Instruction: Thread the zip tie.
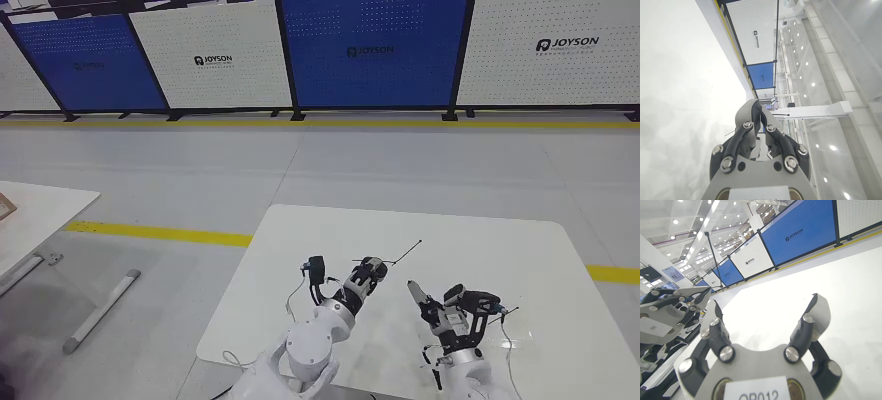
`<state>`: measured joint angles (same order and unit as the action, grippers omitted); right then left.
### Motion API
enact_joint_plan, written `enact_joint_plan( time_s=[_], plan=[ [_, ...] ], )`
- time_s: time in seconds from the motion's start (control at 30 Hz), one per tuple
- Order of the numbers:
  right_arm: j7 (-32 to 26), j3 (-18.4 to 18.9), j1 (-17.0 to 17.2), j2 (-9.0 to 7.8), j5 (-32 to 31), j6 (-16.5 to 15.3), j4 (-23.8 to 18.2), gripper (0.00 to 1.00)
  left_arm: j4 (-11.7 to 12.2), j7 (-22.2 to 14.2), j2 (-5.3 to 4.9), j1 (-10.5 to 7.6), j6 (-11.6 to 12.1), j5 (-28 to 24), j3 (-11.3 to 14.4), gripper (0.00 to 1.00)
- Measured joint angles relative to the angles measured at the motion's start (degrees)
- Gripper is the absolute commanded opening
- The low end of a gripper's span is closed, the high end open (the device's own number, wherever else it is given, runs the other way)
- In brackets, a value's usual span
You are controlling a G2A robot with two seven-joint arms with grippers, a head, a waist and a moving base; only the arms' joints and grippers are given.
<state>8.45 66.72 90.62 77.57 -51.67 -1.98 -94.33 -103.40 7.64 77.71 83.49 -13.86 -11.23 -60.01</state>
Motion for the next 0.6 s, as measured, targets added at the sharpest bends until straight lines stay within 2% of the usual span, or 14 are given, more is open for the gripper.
enact_joint_plan(
  time_s=[0.2, 0.37, 0.43, 0.6],
  plan=[
    [-0.2, 0.0, 0.0, -0.02, 0.0, -0.1, 0.1, 1.0, 0.1, -0.1, -0.01, 0.0, 0.2, 0.1, 0.0, 0.0],
    [-9.4, 0.1, -0.9, -0.53, -1.0, -2.7, 0.8, 1.0, -0.2, -1.6, -0.13, 0.09, 1.0, 1.0, 0.0, 0.0],
    [-12.4, 0.6, -1.1, -0.66, -0.5, -2.9, 0.5, 1.0, -0.4, -2.0, -0.23, 0.18, 1.7, 2.3, 0.1, 0.0],
    [-10.6, 0.9, -0.9, -0.61, -0.1, -2.4, 0.3, 1.0, -0.3, -2.2, -0.28, 0.18, 2.0, 3.2, 0.1, 0.0]
  ],
)
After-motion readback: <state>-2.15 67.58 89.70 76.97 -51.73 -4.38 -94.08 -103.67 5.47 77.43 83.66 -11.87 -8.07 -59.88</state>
